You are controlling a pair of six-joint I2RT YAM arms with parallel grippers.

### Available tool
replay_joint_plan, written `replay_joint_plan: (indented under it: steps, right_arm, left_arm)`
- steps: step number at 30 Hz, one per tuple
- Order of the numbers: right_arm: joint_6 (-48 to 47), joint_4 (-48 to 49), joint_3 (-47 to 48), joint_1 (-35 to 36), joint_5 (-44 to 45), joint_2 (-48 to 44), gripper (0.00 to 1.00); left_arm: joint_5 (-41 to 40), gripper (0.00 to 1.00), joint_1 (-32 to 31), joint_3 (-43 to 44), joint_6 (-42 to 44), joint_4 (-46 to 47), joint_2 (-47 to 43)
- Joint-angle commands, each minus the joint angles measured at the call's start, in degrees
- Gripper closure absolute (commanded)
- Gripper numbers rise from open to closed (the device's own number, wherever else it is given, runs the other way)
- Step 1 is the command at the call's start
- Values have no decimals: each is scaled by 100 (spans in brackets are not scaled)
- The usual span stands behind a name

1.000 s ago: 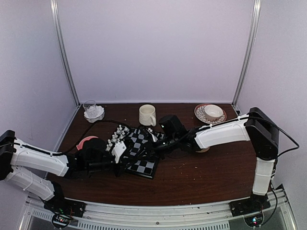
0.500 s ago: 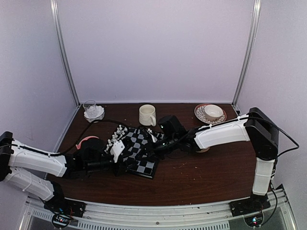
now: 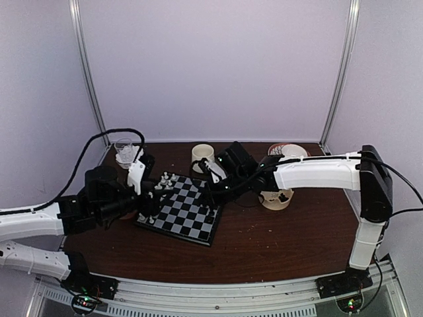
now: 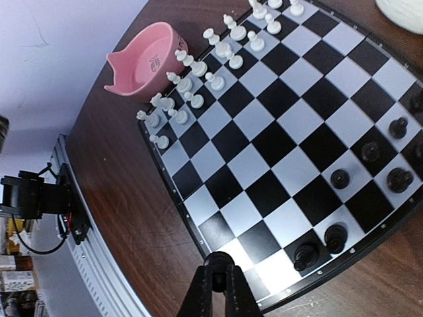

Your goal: Set up the chess pieces on the board

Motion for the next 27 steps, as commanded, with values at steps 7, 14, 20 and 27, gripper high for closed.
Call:
replay_joint_plan:
  steps: [7, 14, 20, 27]
  right_arm:
    - [-977, -1903, 1930, 436, 1952, 684, 100]
    - [-1221, -2256, 2449, 481, 2625, 1213, 100]
    - [-1442, -2645, 2944, 492, 3026, 1740, 100]
    - [-1528, -2925, 3370, 491, 3182, 2164, 100]
  left_arm:
    - [-69, 31, 1332, 1807, -1473, -2437, 118]
    - [-639, 34, 1344, 1826, -1402, -2021, 343]
    - [-367, 34, 1344, 971, -1078, -775, 204]
    - [-223, 33, 1335, 694, -963, -530, 58]
